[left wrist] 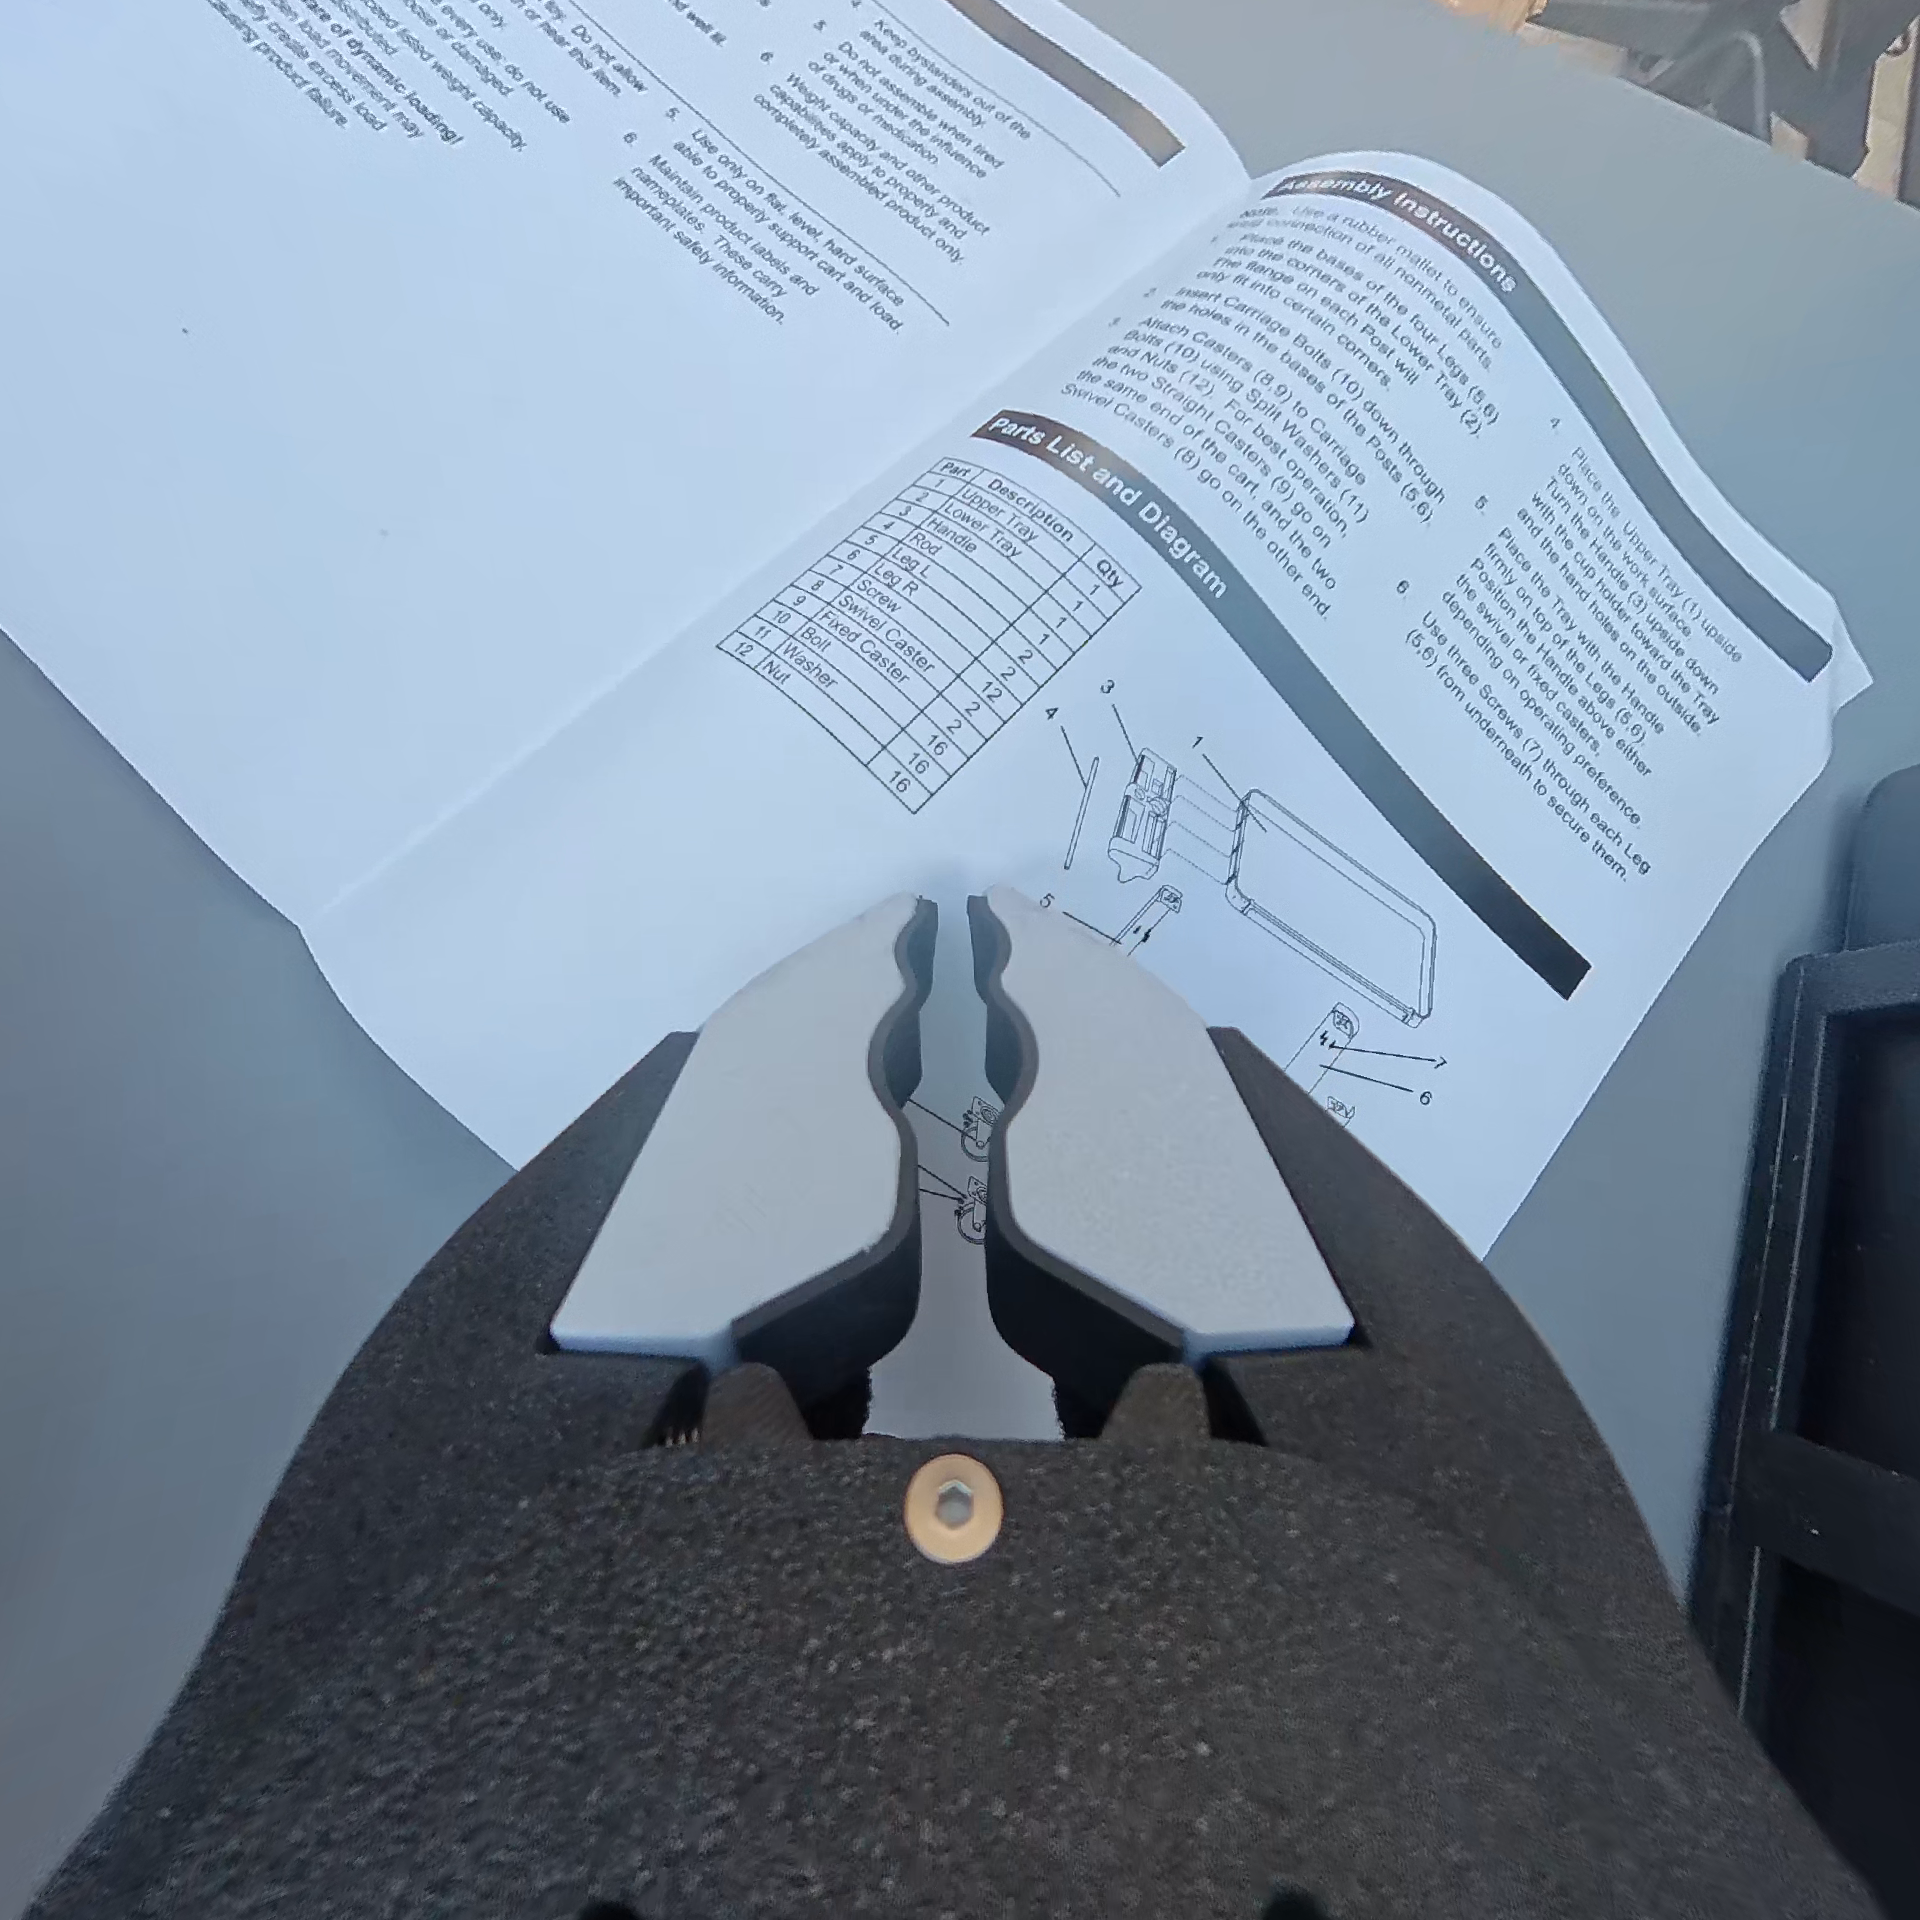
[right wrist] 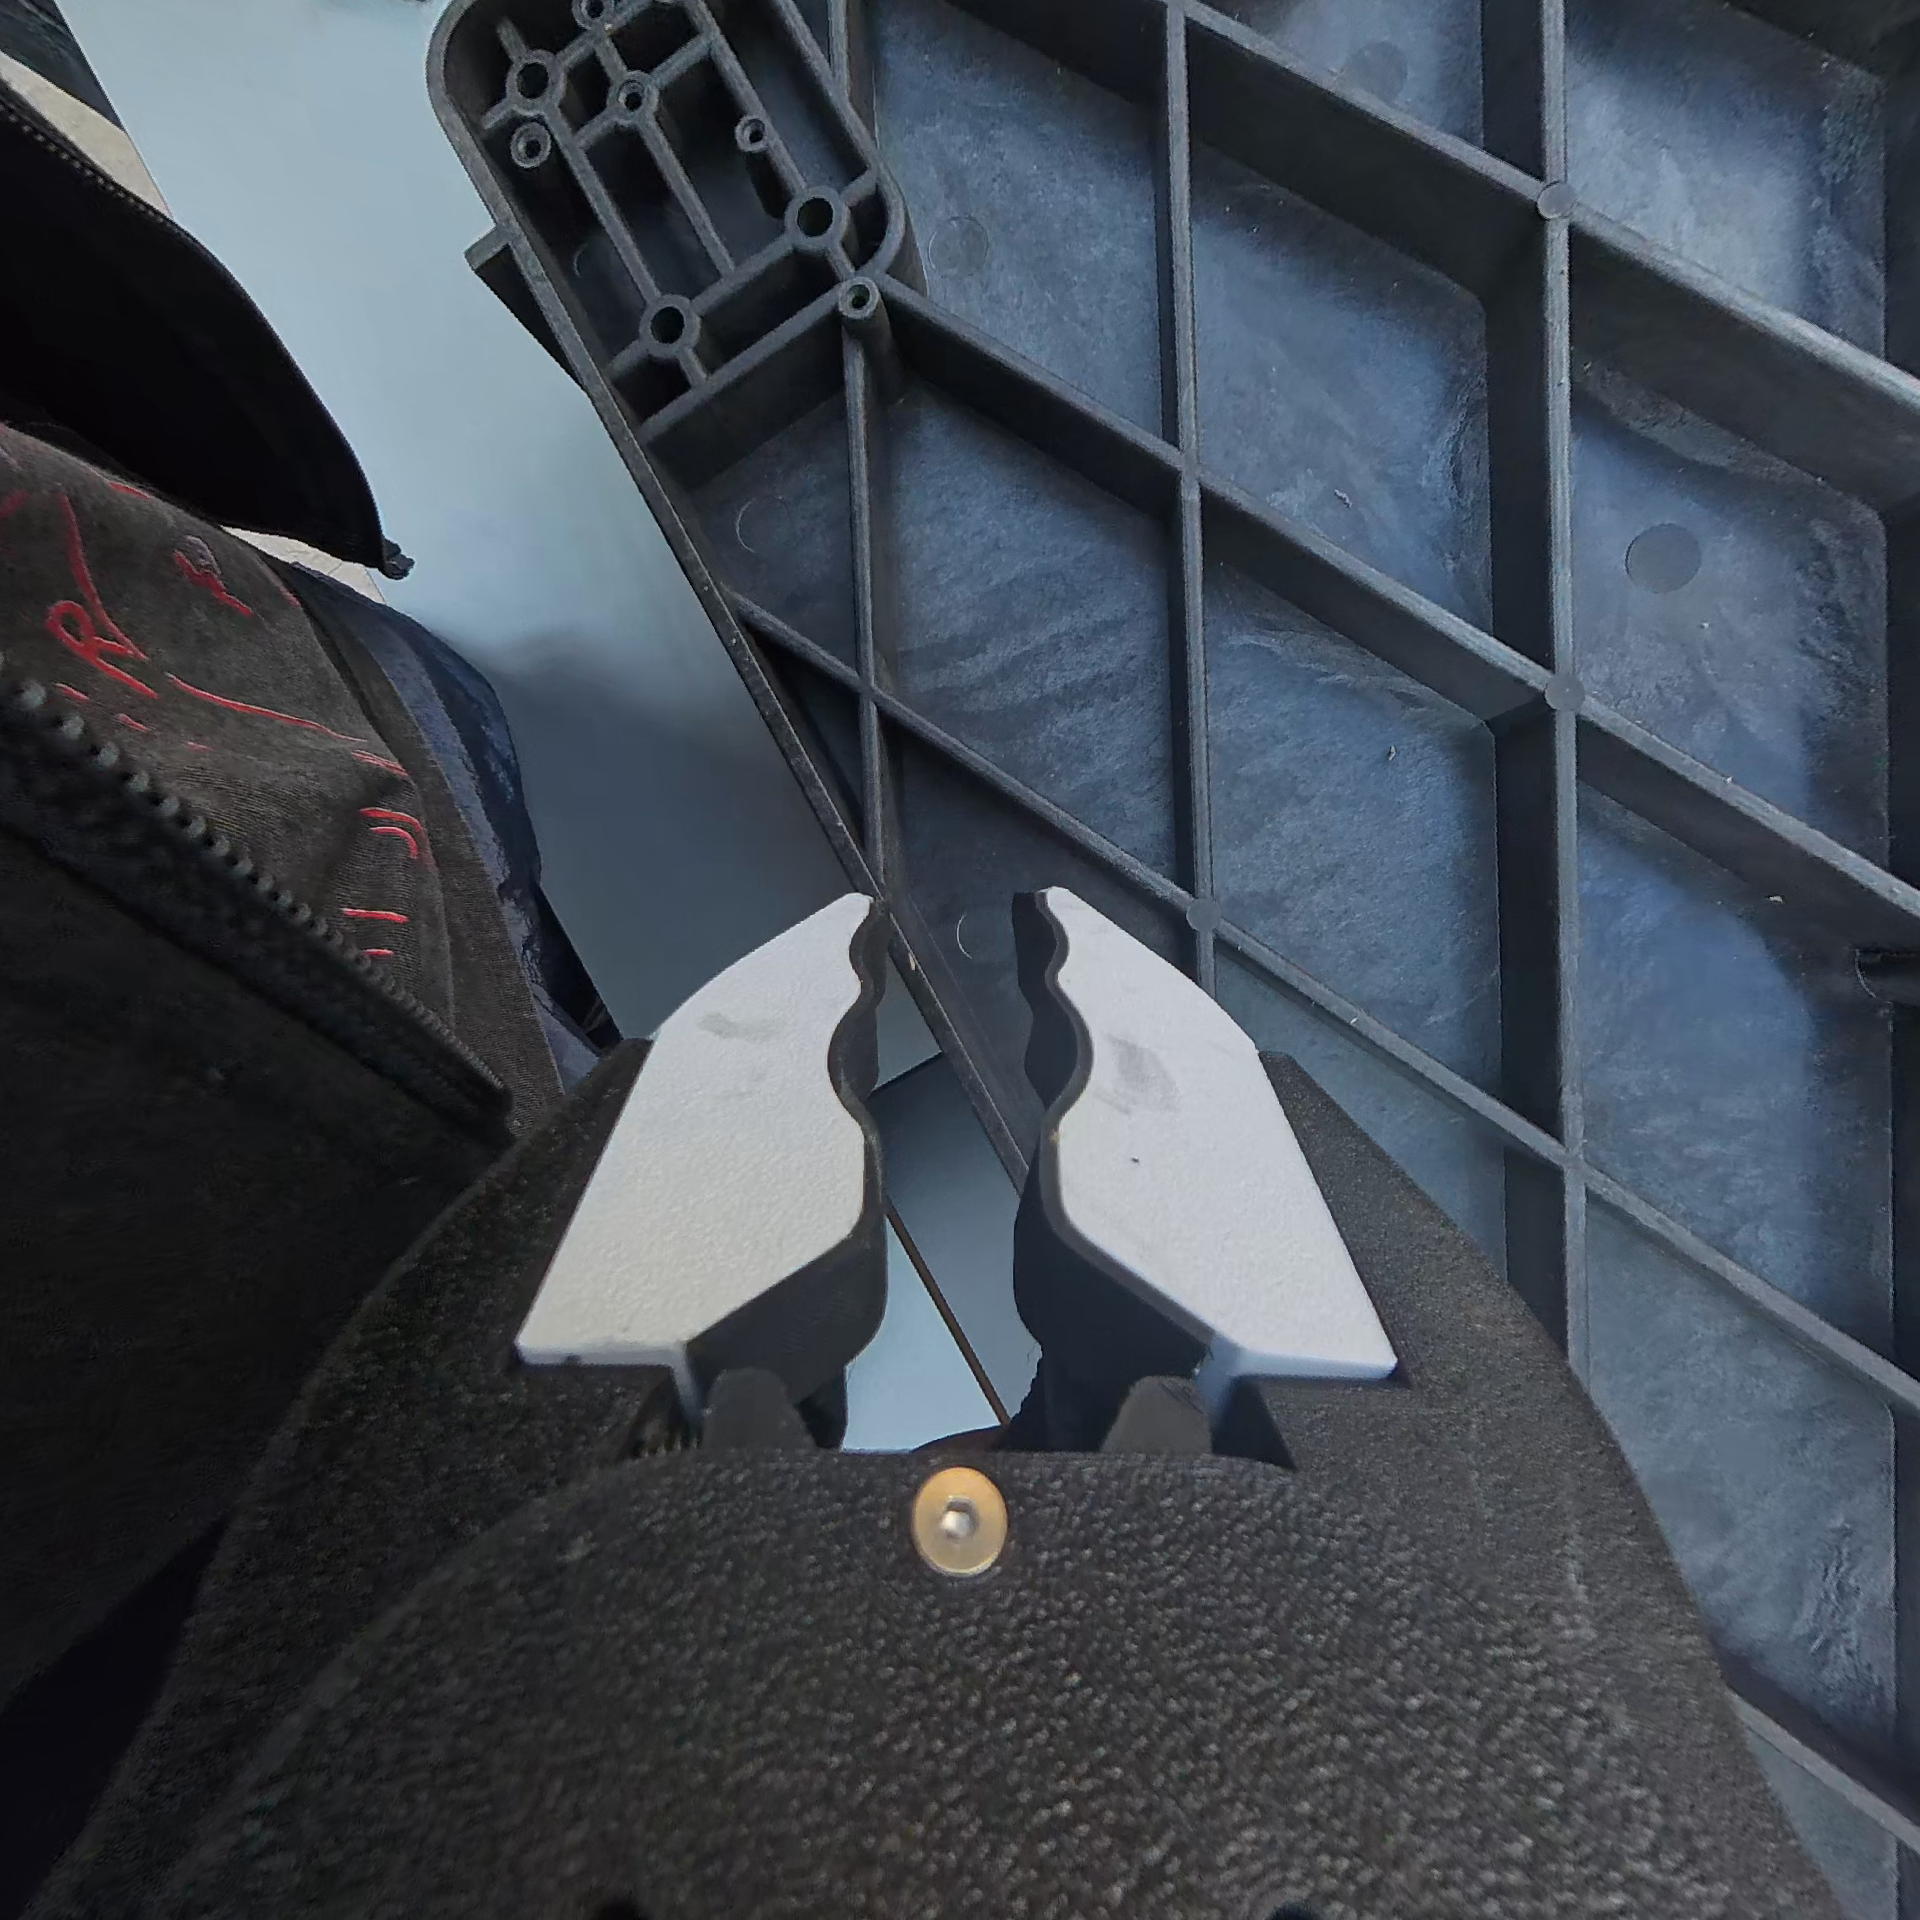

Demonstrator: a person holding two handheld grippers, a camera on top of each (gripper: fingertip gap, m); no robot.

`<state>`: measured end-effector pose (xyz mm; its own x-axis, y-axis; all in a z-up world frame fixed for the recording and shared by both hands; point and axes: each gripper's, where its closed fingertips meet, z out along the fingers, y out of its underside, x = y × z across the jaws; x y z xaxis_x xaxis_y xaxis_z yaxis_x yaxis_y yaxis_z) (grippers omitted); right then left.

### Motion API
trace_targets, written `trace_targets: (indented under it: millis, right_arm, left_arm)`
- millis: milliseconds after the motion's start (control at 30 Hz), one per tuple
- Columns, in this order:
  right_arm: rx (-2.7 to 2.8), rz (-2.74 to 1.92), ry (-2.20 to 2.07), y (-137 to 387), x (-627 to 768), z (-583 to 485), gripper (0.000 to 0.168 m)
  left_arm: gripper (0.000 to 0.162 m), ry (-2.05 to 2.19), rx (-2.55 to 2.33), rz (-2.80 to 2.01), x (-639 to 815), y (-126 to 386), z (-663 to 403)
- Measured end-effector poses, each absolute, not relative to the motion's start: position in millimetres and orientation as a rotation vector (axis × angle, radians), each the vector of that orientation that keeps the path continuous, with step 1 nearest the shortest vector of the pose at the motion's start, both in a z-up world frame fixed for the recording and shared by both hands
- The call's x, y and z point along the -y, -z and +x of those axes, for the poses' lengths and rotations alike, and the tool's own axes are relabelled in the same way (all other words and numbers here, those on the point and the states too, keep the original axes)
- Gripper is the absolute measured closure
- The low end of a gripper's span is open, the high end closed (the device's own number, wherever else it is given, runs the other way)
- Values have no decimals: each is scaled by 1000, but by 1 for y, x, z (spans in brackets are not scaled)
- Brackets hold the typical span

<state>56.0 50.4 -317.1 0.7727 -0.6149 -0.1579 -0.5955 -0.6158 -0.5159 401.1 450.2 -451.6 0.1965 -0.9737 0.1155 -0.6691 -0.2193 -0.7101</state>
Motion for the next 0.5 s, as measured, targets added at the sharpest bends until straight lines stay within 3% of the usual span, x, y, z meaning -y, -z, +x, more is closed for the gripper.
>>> trace_targets:
  millis: [500]
  right_arm:
    - [-900, -2405, 52, 317, -48, 56, 144]
  left_arm:
    - [155, 781, -1532, -1955, -452, 450, 380]
